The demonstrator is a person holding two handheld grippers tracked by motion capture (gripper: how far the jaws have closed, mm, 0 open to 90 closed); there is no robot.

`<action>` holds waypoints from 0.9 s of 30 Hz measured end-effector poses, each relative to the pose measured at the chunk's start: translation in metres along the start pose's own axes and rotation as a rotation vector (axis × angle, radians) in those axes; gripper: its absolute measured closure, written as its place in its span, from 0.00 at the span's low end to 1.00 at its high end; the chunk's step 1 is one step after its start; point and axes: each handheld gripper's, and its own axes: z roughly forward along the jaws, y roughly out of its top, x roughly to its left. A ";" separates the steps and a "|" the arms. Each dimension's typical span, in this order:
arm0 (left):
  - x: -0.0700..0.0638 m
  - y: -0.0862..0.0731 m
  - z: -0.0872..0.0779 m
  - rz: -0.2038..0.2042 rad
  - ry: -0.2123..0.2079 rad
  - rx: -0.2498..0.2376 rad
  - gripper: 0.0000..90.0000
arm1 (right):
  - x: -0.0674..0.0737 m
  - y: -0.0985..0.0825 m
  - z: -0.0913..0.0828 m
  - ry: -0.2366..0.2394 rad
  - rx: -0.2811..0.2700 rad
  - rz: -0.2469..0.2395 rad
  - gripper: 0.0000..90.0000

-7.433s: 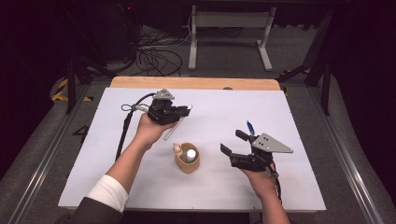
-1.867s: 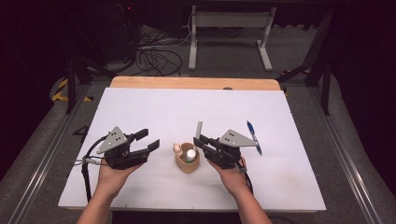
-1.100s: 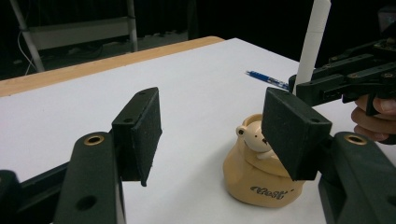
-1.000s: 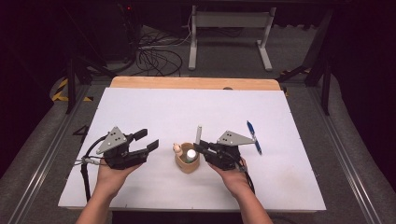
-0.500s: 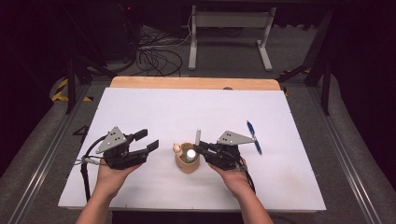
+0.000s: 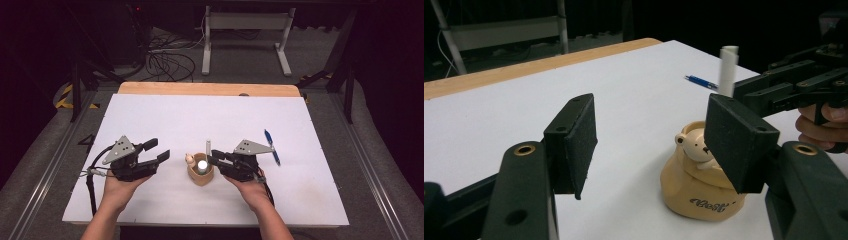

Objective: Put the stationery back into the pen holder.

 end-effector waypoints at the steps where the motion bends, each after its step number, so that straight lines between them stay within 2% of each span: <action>1: 0.000 0.000 0.000 0.000 0.001 0.000 0.42 | 0.000 0.000 -0.001 0.000 -0.004 -0.003 0.75; 13: 0.001 -0.001 0.000 0.001 0.011 0.009 0.41 | -0.007 0.002 -0.010 -0.027 -0.050 0.016 0.58; 27: 0.003 0.000 0.000 0.001 0.013 0.019 0.36 | -0.016 0.005 -0.022 -0.083 -0.089 -0.005 0.42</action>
